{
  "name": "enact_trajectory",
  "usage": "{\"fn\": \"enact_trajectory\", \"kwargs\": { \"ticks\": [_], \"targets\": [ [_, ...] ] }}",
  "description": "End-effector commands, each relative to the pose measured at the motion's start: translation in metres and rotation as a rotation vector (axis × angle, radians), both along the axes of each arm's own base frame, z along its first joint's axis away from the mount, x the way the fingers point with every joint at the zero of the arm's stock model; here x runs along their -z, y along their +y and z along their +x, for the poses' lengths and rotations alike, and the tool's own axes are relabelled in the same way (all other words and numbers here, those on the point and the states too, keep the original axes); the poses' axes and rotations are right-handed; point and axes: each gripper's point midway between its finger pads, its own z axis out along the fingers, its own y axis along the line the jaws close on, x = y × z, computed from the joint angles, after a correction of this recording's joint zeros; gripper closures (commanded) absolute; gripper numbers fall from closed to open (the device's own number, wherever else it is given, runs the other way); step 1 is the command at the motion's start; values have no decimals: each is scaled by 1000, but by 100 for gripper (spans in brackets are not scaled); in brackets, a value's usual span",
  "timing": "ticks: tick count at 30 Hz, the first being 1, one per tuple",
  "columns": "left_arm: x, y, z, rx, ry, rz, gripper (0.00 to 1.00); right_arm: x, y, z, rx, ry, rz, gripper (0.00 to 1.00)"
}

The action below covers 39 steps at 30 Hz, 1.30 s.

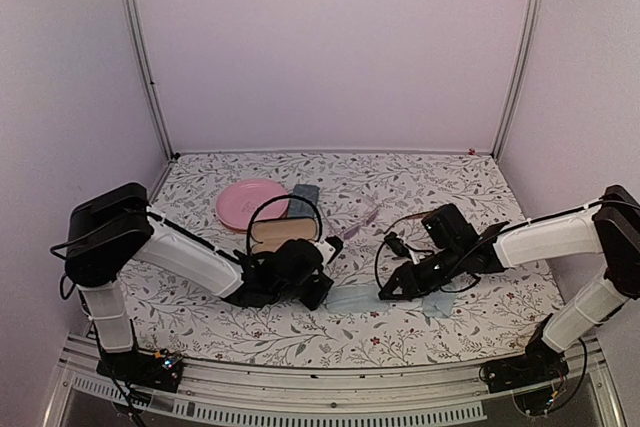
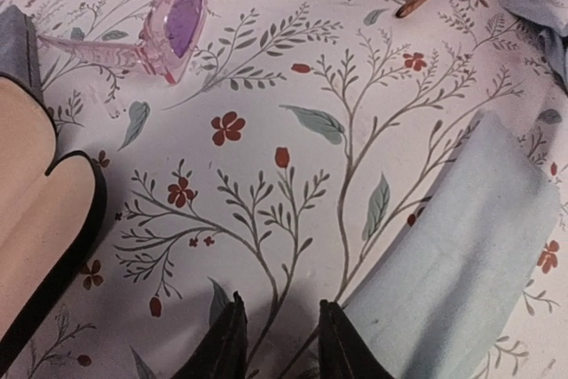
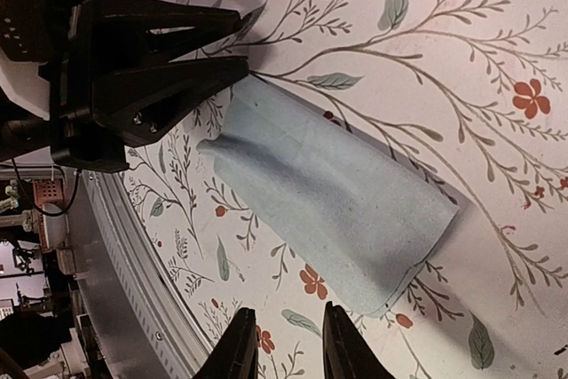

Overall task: Organize the sunglasses
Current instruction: Smooth out the folded cleaning cloth.

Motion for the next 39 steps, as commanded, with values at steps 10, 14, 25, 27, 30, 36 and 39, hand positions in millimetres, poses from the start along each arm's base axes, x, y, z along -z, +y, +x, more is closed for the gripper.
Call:
{"fn": "enact_trajectory", "kwargs": {
  "ticks": [10,14,25,27,30,36,39],
  "targets": [
    [-18,-4,-13,66,81,-126,68,-6,59,-8,-113,23,147,73],
    [-5,0,-16,80,136,-150,69,-5,69,-10,-116,26,178,73],
    [8,6,-12,77,173,-166,70,-4,97,-12,-122,18,233,72],
    [11,7,-13,76,179,-164,70,-2,101,-12,-124,18,237,72],
    [16,9,-12,69,181,-153,70,0,108,-10,-125,15,241,72],
    [25,13,-13,57,190,-126,70,5,116,-10,-132,-1,239,72],
    [29,16,-12,40,196,-109,70,8,117,-10,-132,-8,233,72]
  ]
}}
